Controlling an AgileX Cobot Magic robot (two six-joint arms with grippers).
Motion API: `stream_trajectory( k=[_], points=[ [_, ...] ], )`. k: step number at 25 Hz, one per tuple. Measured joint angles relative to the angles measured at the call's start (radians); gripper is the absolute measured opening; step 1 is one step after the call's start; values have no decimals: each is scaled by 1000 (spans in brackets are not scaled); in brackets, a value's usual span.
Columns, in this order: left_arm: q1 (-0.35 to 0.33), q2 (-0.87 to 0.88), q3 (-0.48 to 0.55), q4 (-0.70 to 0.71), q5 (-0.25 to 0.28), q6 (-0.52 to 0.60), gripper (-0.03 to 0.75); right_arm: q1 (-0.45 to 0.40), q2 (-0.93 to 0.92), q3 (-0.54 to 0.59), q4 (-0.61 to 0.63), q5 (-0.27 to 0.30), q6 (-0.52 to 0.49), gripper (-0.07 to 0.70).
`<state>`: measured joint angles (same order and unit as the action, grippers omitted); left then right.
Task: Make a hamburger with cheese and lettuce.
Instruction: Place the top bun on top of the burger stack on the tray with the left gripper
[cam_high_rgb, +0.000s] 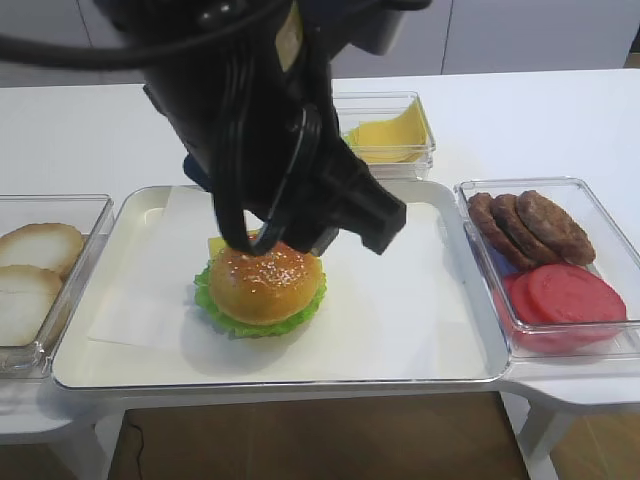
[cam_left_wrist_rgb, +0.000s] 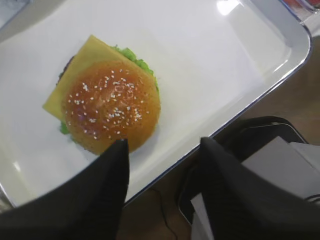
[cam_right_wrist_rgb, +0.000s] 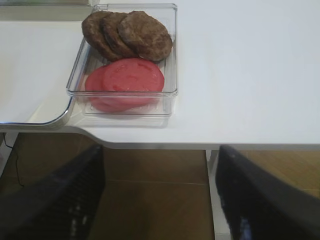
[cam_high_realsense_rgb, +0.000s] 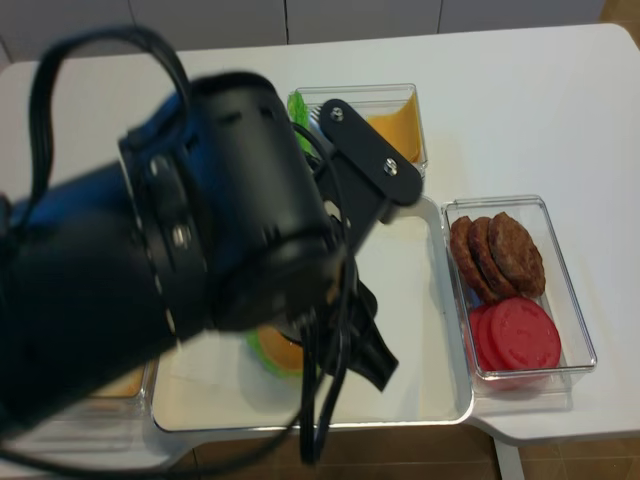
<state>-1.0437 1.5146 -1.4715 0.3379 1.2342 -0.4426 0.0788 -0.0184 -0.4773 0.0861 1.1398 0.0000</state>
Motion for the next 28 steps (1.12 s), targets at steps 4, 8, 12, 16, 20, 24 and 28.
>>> stream_trajectory(
  k=[4,8,12,16,20,24,28],
  points=[
    [65,0,0,-84,2,4,339,0,0,0,0,0,0,540],
    [125,-1,58,-133,2,12,338,0,0,0,0,0,0,540],
    [162,-1,153,-196,2,30,339,0,0,0,0,0,0,540],
    [164,-1,210,-211,0,37,339,0,0,0,0,0,0,540],
    [166,-1,232,-211,-3,23,339,0,0,0,0,0,0,540],
    [166,20,234,-211,-6,10,338,0,0,0,0,0,0,540],
    [166,69,234,-209,-9,5,339,0,0,0,0,0,0,540]
  ],
)
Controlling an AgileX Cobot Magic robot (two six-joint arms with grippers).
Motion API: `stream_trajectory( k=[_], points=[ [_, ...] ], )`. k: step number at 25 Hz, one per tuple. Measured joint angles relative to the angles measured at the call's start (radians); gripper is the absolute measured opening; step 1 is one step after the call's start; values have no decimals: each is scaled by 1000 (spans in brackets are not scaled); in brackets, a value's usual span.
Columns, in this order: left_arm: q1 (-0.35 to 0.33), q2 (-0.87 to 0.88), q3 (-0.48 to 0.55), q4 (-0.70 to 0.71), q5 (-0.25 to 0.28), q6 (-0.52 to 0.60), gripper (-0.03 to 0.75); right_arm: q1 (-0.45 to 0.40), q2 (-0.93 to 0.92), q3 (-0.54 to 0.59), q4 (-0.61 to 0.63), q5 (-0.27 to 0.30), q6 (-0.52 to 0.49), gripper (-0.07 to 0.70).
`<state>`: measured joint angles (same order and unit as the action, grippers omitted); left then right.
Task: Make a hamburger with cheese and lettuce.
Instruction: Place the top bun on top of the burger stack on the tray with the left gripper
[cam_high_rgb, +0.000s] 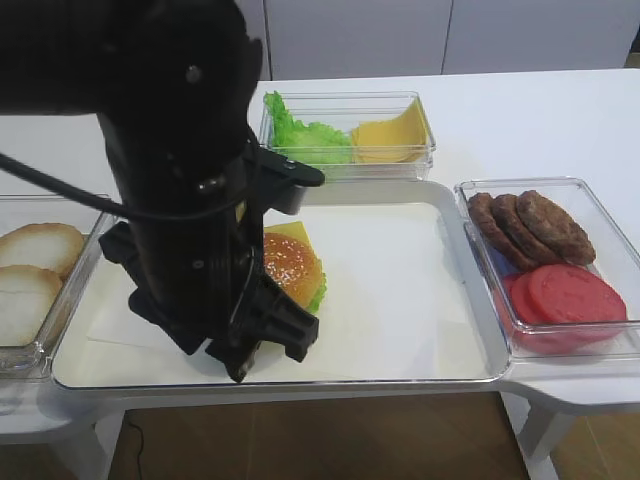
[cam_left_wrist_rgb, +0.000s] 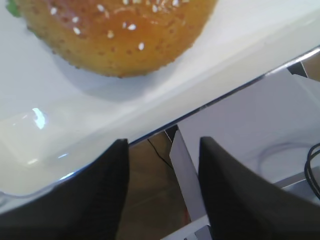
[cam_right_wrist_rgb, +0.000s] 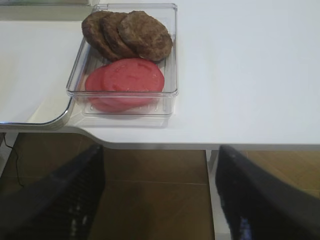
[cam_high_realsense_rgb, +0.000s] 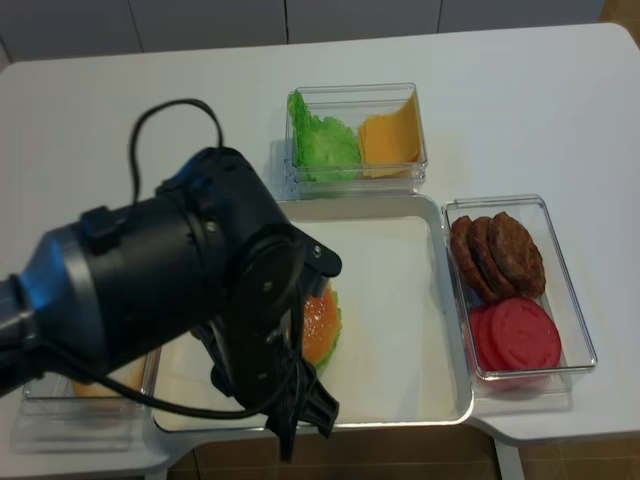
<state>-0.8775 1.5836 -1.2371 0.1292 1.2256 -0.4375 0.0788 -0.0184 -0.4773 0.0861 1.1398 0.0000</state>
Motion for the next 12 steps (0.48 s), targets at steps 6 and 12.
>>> stream_trajectory(
  k=[6,12],
  points=[
    [0,40,0,2,-25,-45,338,0,0,0,0,0,7,540],
    [0,40,0,45,-44,-80,338,0,0,0,0,0,7,540]
  ],
)
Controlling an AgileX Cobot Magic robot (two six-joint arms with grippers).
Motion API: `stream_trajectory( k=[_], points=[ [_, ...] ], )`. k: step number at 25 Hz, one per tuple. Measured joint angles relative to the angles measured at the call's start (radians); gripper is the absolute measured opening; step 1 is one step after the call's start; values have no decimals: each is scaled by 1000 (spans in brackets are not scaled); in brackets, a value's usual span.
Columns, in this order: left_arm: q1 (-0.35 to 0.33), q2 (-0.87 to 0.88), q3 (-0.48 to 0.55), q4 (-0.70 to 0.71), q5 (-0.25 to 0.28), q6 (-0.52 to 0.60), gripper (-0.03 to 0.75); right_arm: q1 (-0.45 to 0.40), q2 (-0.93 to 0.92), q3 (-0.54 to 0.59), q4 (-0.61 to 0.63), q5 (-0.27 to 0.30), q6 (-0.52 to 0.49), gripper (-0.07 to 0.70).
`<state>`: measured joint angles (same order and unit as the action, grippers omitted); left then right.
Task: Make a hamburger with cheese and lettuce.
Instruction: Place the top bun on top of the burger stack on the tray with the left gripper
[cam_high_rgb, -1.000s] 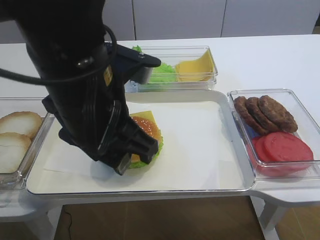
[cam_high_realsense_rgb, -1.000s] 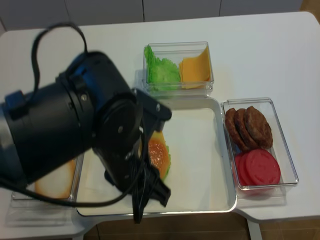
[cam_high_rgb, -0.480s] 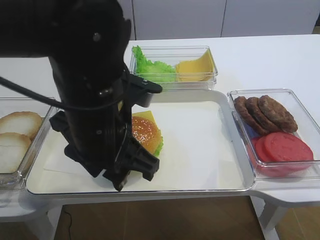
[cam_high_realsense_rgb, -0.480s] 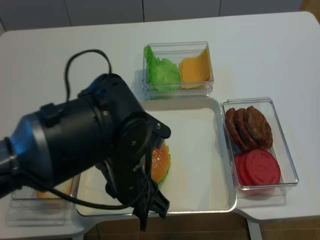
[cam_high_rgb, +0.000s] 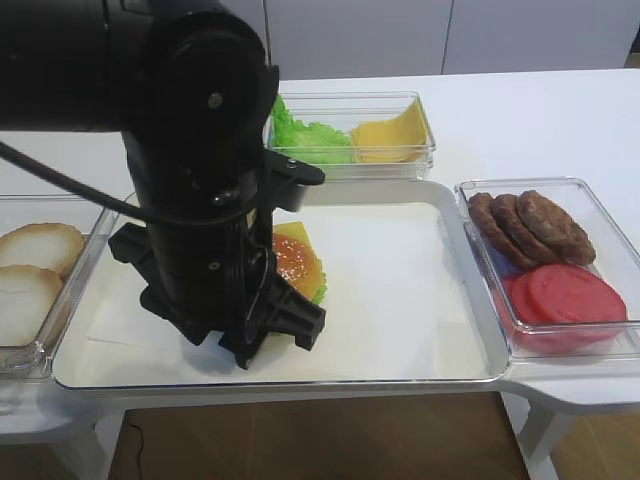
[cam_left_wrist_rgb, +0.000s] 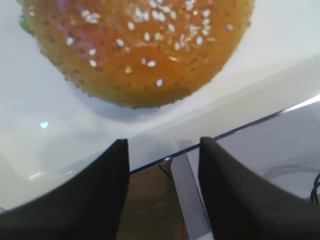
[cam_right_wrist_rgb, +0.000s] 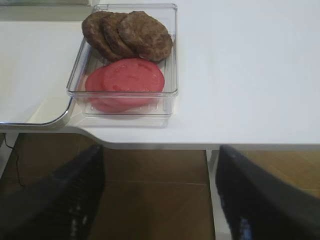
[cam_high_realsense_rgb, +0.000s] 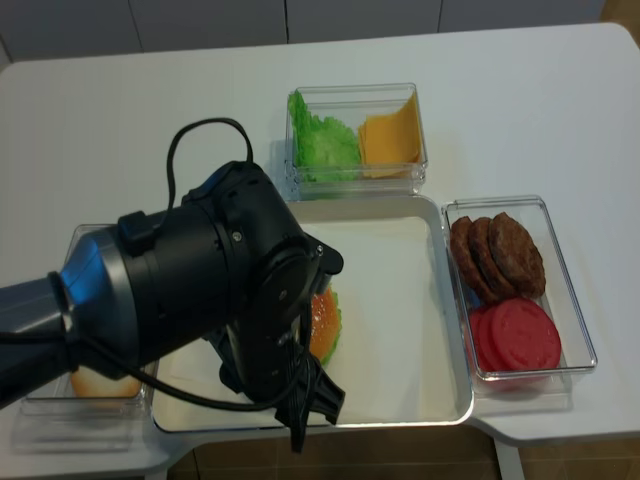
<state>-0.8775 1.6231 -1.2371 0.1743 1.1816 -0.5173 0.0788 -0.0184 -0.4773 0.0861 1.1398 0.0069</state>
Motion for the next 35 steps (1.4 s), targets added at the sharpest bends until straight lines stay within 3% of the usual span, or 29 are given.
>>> stream_trajectory(
  k=[35],
  points=[
    [0,44,2,75,-26,-22,338,0,0,0,0,0,0,540]
  ],
)
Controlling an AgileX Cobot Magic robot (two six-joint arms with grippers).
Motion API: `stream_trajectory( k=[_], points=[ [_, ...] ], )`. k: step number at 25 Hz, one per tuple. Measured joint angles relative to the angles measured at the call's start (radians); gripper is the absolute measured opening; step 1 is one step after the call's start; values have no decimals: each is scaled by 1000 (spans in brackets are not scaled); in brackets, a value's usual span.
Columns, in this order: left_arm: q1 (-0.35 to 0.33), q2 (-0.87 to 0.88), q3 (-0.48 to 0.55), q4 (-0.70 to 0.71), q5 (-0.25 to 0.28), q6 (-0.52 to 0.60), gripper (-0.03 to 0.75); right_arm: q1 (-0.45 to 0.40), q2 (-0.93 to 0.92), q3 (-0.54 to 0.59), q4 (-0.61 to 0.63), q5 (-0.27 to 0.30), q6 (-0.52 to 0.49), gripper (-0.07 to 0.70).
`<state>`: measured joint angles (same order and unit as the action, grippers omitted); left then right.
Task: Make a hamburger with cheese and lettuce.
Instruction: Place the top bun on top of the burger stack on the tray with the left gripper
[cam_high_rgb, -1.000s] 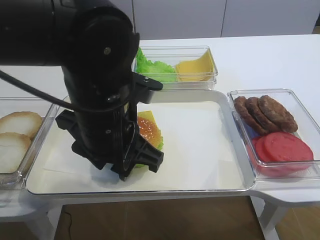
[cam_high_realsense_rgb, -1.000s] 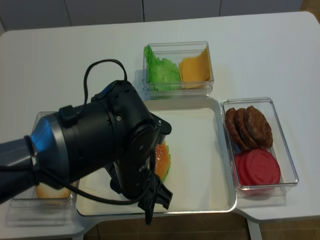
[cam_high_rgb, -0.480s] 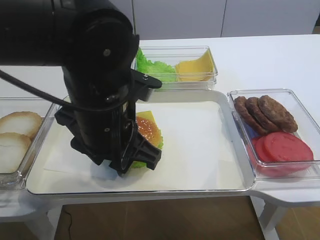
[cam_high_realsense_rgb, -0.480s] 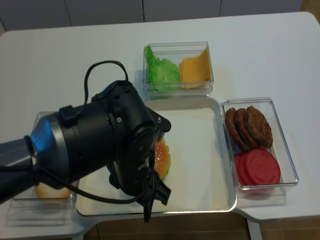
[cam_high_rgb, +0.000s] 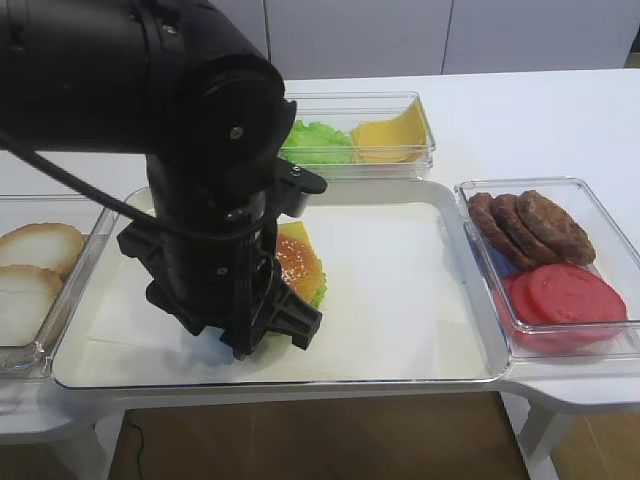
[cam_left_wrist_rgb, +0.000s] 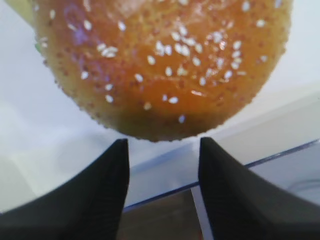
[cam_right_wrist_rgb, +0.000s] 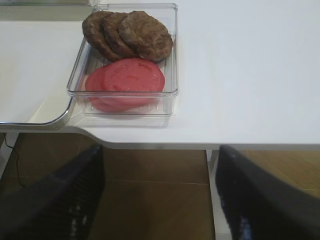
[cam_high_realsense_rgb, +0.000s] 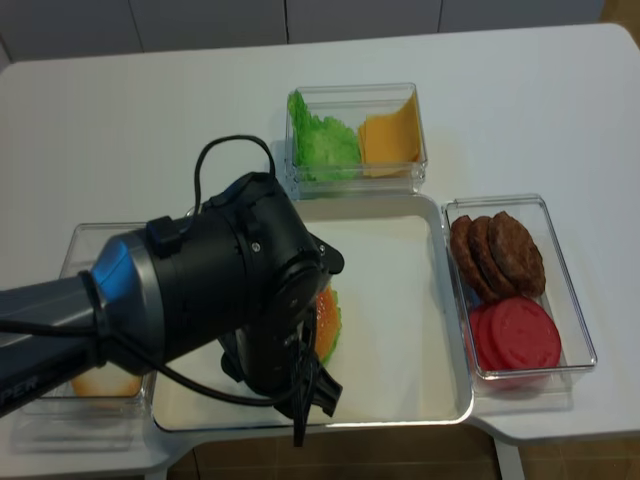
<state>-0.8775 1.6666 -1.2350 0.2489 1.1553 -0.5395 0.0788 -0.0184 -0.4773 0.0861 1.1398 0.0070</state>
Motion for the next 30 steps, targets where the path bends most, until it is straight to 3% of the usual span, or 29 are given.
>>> stream_trajectory(
  k=[30],
  points=[
    [0,-22,0,106,-25,-74,338,0,0,0,0,0,-7,540]
  ],
)
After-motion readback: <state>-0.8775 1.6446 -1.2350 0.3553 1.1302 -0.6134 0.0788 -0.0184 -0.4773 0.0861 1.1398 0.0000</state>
